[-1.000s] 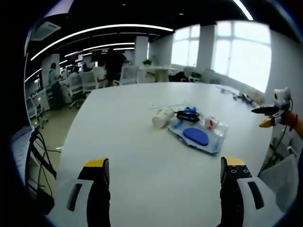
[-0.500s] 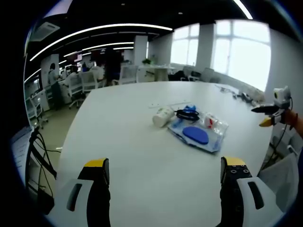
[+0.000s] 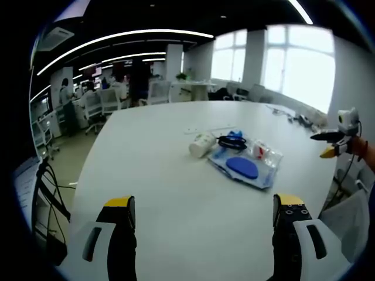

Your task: Arrange the tabletop items into an orderly group along one side of the table until the central work area is clear of visible clutter.

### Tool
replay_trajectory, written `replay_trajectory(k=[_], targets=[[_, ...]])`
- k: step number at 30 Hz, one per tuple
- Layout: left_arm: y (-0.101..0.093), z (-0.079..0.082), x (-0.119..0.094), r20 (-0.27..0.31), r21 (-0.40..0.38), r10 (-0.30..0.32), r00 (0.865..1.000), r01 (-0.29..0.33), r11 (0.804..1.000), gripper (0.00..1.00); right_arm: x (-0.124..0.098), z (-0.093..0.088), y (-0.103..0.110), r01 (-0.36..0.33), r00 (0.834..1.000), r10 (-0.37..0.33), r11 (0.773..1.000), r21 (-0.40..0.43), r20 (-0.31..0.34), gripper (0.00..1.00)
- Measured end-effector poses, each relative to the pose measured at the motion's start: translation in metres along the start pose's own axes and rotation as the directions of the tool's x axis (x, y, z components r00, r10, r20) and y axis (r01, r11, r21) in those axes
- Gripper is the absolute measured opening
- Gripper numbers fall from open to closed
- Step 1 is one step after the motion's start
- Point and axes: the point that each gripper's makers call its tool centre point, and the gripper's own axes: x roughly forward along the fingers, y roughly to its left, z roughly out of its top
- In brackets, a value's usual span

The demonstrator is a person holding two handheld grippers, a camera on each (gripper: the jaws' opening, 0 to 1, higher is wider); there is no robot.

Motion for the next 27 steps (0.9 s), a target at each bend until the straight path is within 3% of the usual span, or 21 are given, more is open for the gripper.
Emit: replay_trajectory(k=[27], targets=[[0.0017,0.0003,0.0002,0.000,-0.010,0.002,1.000,-0.002,1.000,0.97,0.0037,-0.0006,-0.0012,0.002,1.000,-0.002,1.000,0.015,-0.003,0.91]])
